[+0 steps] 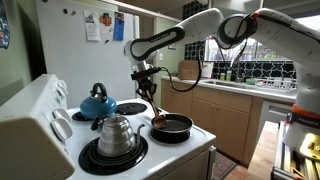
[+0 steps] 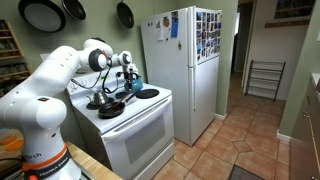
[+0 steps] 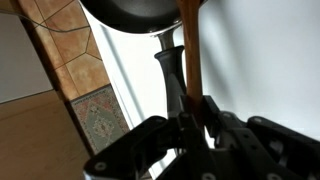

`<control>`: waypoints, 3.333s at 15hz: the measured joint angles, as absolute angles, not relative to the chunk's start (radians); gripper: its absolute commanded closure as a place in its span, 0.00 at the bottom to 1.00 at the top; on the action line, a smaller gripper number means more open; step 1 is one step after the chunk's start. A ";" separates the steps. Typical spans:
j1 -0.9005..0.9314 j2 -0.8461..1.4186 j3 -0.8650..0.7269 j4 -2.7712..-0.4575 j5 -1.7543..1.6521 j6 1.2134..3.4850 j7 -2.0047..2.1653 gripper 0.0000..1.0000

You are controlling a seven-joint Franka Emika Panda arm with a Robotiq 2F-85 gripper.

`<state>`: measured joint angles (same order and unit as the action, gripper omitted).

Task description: Use the wooden spoon to stir the black pan

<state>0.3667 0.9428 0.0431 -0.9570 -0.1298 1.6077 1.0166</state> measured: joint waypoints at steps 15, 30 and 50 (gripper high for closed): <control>0.322 0.957 0.123 -0.963 -0.082 1.500 0.750 0.96; 0.308 0.948 0.090 -0.997 -0.121 1.563 0.737 0.96; 0.309 0.949 0.151 -1.009 -0.121 1.625 0.571 0.96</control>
